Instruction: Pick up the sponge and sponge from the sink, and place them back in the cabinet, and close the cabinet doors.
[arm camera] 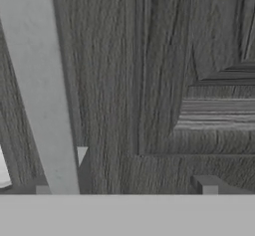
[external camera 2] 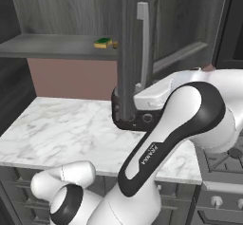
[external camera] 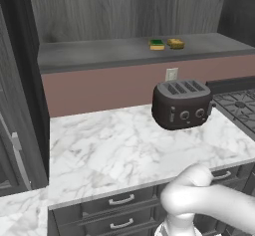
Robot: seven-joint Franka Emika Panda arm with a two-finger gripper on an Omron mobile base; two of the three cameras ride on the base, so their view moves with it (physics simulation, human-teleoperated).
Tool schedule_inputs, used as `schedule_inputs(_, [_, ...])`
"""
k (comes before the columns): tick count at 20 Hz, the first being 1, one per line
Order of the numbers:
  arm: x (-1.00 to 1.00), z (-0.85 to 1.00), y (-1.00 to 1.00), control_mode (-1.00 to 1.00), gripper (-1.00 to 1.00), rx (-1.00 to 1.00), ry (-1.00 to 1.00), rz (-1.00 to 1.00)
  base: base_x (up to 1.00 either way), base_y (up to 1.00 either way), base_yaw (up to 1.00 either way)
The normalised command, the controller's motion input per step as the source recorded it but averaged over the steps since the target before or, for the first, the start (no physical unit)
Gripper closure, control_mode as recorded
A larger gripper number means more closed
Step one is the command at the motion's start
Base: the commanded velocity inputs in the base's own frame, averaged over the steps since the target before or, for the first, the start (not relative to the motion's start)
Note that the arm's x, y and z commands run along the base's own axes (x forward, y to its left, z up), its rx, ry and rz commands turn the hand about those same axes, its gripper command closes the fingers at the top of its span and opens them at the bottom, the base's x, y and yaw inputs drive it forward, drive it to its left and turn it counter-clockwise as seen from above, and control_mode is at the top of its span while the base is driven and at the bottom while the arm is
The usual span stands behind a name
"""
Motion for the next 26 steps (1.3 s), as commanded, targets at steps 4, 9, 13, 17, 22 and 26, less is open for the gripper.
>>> schedule_inputs(4, [0.29,0.00,0.21,-1.00,-1.00,0.09,0.00,-0.02,0.00,0.00,0.00])
schedule_inputs(9, [0.34,0.00,0.24,-1.00,-1.00,0.09,0.00,-0.03,0.00,0.00,0.00])
schedule_inputs(13, [0.40,0.00,0.24,-1.00,-1.00,0.06,0.00,-0.03,0.00,0.00,0.00])
schedule_inputs(17, [0.42,-0.02,0.20,-1.00,-1.00,0.05,0.00,-0.02,0.00,0.00,0.00])
schedule_inputs(22, [0.45,-0.02,0.16,-1.00,-1.00,0.02,0.00,-0.01,0.00,0.00,0.00])
schedule_inputs(26, [0.41,0.00,0.08,-1.00,-1.00,0.01,0.00,0.00,0.00,0.00,0.00])
